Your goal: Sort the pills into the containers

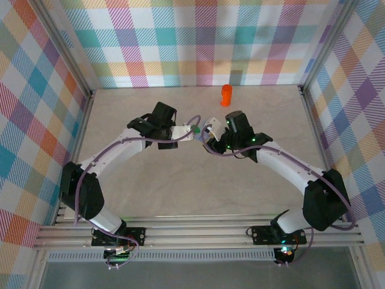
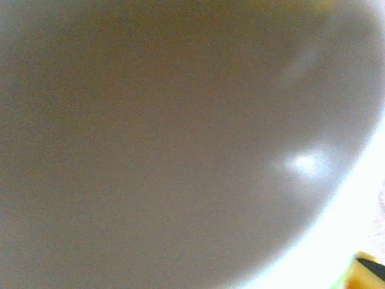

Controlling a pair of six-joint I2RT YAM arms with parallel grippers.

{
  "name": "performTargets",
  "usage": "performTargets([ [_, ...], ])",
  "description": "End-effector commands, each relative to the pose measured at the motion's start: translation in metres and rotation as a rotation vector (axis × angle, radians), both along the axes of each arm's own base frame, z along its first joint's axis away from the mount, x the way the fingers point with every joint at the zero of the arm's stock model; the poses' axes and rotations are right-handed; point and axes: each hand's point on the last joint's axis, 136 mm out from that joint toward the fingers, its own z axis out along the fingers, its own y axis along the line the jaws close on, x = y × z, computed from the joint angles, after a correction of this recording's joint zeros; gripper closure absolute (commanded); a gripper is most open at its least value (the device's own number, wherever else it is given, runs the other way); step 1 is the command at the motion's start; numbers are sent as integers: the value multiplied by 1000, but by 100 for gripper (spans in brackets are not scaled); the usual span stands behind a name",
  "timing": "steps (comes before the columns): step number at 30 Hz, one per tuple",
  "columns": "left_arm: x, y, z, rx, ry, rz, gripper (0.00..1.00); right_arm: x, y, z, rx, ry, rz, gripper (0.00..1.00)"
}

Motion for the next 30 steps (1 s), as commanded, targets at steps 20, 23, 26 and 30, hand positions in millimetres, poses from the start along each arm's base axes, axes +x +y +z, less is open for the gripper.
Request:
performTargets([
  [20,17,-13,35,330,-226,-115,100,-17,1,16,85,18,20,100],
  [23,15,-17,40,355,-240,-137,100,-13,3,10,78,24,15,100],
  [26,14,-18,40,405,-257,-161,100,-11,4,10,86,25,8,100],
  [30,18,-17,38,469,-270,-174,100,-13,7,14,114,18,20,100],
])
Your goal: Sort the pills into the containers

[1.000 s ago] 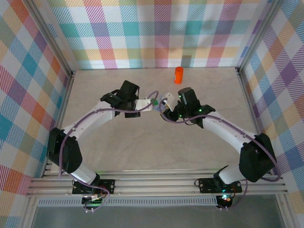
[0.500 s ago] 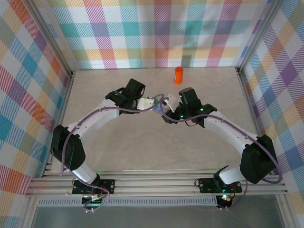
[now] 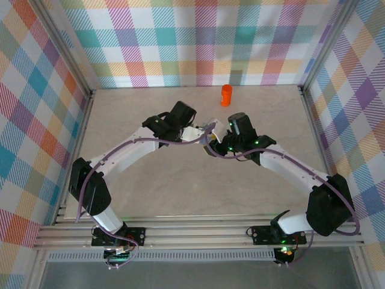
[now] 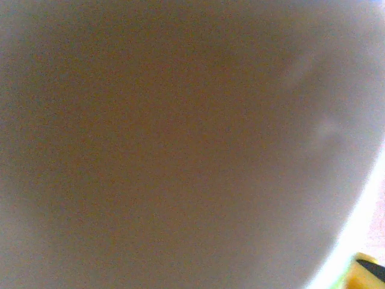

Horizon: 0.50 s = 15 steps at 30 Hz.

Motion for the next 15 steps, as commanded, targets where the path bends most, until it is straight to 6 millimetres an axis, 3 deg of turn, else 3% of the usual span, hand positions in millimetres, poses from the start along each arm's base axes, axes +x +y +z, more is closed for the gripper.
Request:
performTargets([
  [1,0,0,-1,108,-9,-34,100,0,8,11,60,-18,17,100],
  [8,10,-2,6,208,-89,-75,100,2,4,11,66,-34,-2,100],
  [15,3,-20,20,213,-107,-121,100,0,9,17,131,-21,13,100],
])
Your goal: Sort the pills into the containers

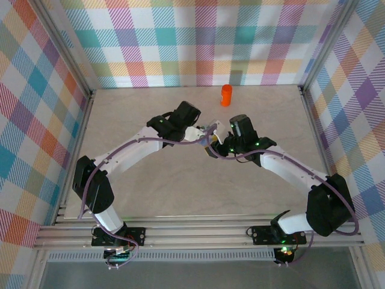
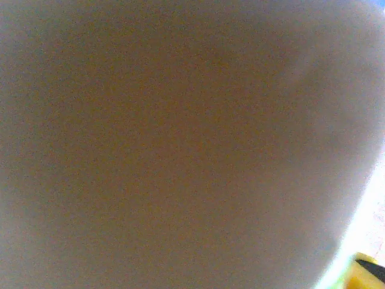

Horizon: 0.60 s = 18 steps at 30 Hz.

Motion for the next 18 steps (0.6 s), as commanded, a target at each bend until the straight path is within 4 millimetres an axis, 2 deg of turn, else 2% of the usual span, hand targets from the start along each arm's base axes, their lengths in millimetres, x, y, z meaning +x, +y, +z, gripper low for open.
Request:
performTargets([
  [1,-10,-24,6,47,-2,-91,100,3,11,25,108,-50,13,100],
  [11,-1,-16,7,248,-80,-150,100,6,10,34,130,-81,4,100],
  [18,-6,-33,12,259,-113,-190,100,7,10,34,166,-79,-8,100],
])
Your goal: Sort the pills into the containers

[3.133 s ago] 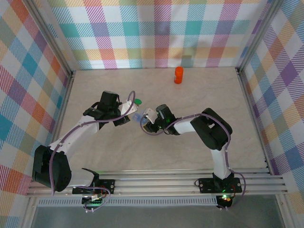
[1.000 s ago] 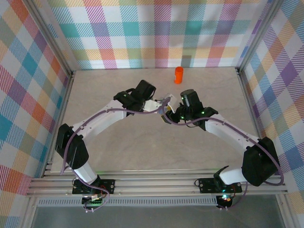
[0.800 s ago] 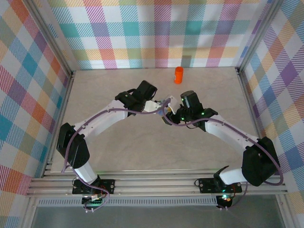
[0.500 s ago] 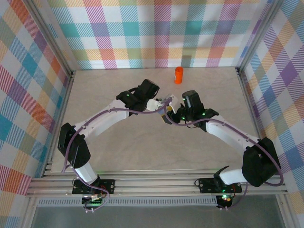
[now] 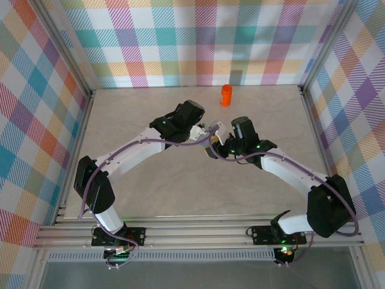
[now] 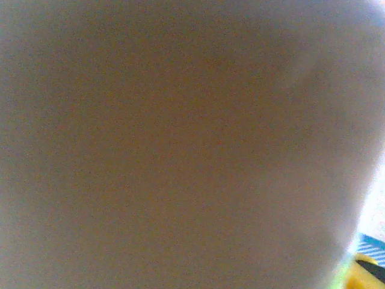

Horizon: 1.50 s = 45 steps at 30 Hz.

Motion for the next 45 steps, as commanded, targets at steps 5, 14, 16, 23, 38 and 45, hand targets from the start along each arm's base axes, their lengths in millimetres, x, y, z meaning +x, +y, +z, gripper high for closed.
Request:
performTargets([
  [5,-24,-34,-15,97,34,-131,100,15,9,40,140,-104,-22,100],
  [14,-34,-33,-25,103,52,-137,100,25,8,49,151,-138,-45,100],
  [16,-36,-34,-24,72,59,-131,100,27,9,48,140,-139,-47,100],
  [23,-46,-23,-28,-77,149,-55,100,27,3,31,101,-119,-66,100],
  [38,-59,5,-71,-598,336,187,100,17,-14,-18,12,-50,-106,100],
  [45,-49,37,-72,-872,382,280,100,9,-20,-58,-126,-119,-1,100],
])
